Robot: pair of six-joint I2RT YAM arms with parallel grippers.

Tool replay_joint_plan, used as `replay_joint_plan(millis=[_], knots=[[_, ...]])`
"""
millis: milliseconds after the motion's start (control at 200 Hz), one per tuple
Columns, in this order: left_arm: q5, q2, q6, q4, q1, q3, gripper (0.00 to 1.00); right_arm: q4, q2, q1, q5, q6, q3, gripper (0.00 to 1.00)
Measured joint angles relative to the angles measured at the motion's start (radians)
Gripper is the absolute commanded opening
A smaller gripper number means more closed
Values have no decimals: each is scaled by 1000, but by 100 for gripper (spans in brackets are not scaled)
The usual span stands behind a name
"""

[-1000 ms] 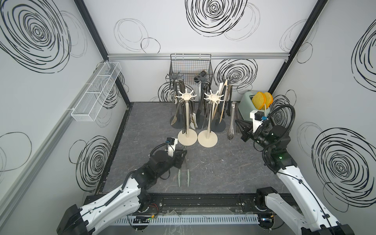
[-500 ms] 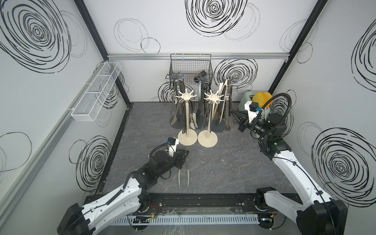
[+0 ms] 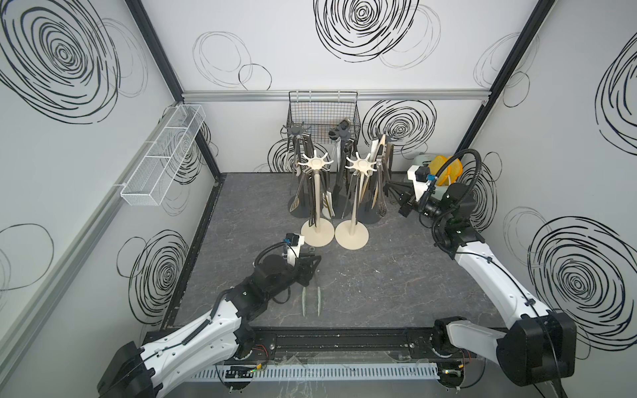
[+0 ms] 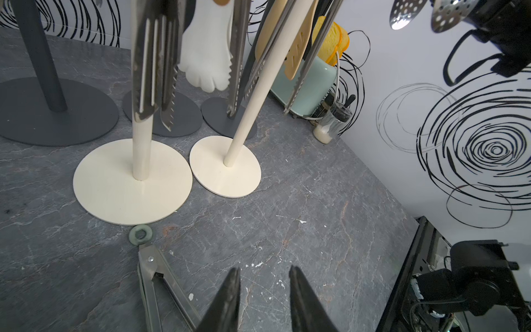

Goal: Hang food tongs on kitchen utensil racks
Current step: Hang the food tongs on the rack.

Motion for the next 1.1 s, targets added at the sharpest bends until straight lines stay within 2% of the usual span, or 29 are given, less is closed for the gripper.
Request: replay_joint_plan(millis=[440, 851, 1101], knots=[[7, 7, 0, 9, 0, 0, 33, 0, 29, 64, 12, -17, -4, 0], [14, 7, 0, 10, 0, 0, 33, 69, 23, 85, 76, -19, -94, 0], [16, 20, 0, 11, 0, 0, 33, 87, 24, 92, 91, -19, -104, 9]])
